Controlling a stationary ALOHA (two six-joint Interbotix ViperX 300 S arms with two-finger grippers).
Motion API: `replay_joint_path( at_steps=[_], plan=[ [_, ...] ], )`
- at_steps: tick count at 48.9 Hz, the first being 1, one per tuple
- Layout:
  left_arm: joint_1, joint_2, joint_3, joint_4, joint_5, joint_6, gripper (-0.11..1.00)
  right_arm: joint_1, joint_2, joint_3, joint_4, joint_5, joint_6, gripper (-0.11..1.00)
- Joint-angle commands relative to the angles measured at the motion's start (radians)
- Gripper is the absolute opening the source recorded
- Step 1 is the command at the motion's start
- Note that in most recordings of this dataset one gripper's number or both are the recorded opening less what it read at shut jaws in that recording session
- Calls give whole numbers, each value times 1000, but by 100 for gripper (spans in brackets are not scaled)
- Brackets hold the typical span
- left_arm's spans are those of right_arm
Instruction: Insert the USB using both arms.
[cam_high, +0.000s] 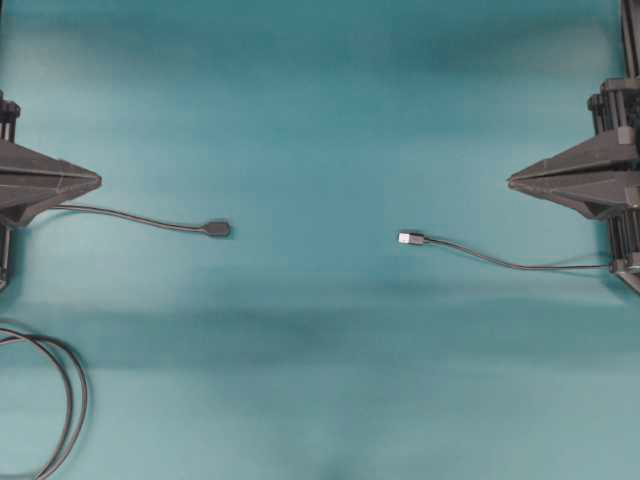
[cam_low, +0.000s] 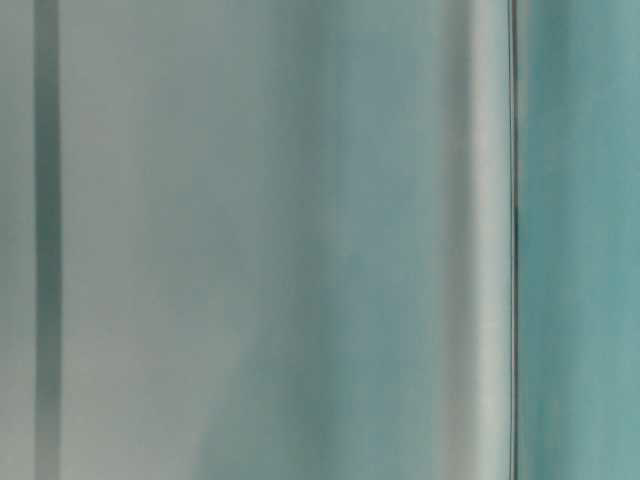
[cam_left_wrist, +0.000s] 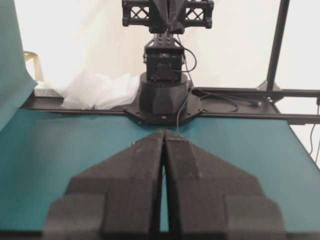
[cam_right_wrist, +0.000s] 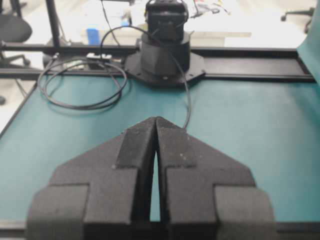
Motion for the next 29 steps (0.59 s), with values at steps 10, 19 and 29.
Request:
replay_joint_path(
  at_steps=[10,19,29],
  plan=[
    [-34,18,-23,-26,46,-23,4,5,5,-20,-20,25,0,-1],
    [-34,77,-74,-25,186,-23,4,5,5,-49,-29,114,2,-1],
    [-34,138,-104,-26,241,-28,4,6,5,-86,-29,275,41,-1]
  ],
)
